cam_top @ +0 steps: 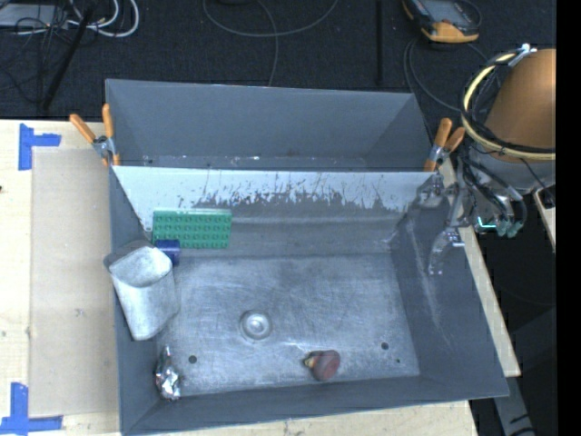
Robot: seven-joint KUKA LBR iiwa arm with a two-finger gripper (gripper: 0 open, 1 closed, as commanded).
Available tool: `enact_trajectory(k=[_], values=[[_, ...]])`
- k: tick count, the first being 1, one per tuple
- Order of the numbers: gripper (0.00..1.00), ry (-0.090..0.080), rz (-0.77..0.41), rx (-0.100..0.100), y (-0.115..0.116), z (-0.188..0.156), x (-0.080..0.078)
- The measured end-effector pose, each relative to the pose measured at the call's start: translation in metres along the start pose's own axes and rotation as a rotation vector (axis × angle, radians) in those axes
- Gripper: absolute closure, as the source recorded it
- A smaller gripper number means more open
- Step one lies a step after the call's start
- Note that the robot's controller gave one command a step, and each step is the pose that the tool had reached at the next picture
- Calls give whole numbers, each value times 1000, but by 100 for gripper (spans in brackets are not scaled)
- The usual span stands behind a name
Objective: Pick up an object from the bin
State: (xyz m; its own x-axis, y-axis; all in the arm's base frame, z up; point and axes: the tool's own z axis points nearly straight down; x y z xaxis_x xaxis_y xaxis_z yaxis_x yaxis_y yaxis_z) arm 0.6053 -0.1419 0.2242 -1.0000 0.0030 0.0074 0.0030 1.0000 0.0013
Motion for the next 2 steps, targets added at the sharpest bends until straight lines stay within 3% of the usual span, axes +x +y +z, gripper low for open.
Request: enact_trajectory(k=[1,2], values=[[0,4,34,-2,23,111,52],[0,-5,-46,-1,92,26,138]])
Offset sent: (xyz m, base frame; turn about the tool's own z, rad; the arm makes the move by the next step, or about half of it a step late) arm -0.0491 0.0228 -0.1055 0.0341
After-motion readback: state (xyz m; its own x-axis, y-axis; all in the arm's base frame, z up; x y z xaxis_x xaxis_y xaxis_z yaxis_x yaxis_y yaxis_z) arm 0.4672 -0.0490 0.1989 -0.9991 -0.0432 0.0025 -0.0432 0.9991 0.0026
